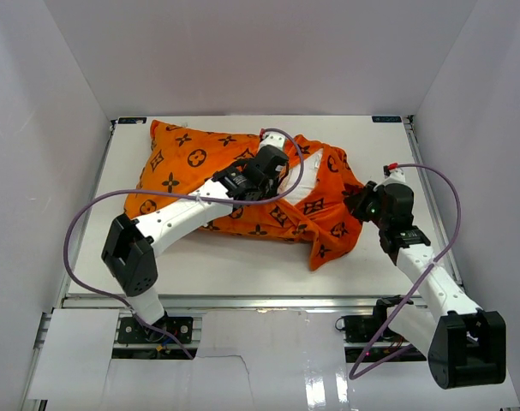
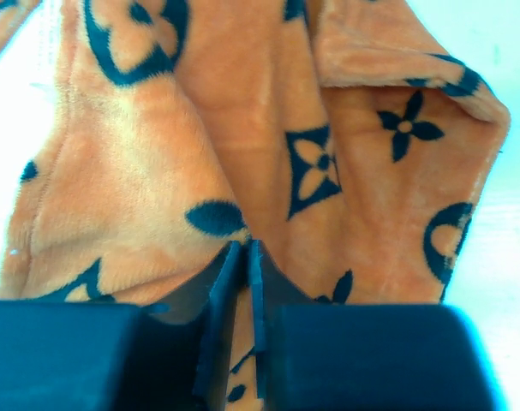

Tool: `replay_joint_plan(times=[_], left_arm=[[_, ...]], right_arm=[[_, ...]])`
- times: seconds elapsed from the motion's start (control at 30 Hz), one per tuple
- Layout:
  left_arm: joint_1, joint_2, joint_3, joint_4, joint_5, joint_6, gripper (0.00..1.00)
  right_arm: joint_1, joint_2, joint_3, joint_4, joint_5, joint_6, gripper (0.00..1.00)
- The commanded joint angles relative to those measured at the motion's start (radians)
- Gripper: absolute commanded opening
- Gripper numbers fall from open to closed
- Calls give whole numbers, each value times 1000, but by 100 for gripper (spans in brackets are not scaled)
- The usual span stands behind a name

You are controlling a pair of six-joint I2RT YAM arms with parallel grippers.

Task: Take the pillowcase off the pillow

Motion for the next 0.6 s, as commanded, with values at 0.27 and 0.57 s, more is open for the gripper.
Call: replay_joint_plan(times=[0.27, 0.57], left_arm=[[8, -141, -215, 194, 170, -10, 0], [9, -146, -248, 236, 164, -40, 0]], right_arm=[[226, 22, 282, -79, 132, -3, 86], [464, 278, 478, -274, 504, 23, 93]])
